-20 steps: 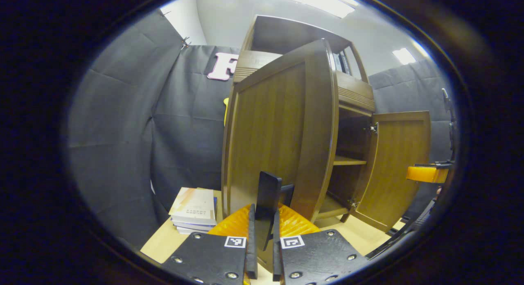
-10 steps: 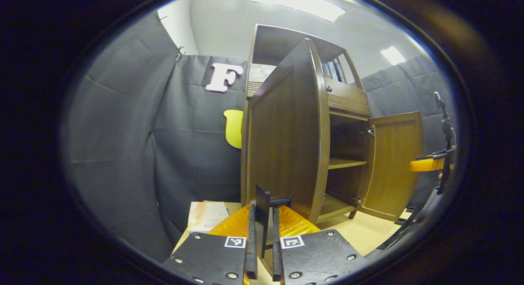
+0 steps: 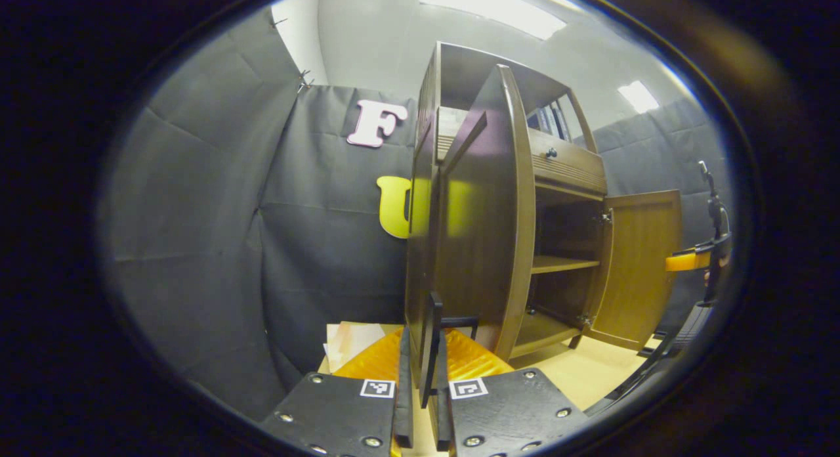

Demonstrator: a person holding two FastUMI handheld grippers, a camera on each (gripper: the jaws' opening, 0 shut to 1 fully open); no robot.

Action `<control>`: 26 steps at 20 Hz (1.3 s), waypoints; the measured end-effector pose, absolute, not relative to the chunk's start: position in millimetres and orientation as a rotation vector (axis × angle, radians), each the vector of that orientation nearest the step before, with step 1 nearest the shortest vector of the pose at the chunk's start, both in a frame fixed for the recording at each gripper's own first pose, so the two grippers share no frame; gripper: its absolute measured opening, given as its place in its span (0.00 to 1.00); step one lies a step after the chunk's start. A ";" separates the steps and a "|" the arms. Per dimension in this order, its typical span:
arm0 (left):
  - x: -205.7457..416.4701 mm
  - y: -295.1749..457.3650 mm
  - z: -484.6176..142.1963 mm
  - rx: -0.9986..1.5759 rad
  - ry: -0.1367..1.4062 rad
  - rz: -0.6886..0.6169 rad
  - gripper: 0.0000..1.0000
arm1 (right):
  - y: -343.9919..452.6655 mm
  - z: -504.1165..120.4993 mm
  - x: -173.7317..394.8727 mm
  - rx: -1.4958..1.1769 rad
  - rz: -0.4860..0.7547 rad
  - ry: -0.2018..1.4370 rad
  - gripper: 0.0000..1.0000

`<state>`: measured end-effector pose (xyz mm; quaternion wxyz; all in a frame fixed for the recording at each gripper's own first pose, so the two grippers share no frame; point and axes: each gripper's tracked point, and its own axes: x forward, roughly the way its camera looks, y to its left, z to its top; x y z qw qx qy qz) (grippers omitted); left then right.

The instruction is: Open the right door of the double-door shoe cabinet with the right hand, and open the left door with the left hand.

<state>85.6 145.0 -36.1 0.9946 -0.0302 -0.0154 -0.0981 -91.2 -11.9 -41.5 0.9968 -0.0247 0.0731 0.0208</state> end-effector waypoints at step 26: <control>-45.2 31.8 76.8 -0.185 -0.170 0.171 0.91 | -46.2 -25.3 -85.5 -0.013 0.172 0.079 1.00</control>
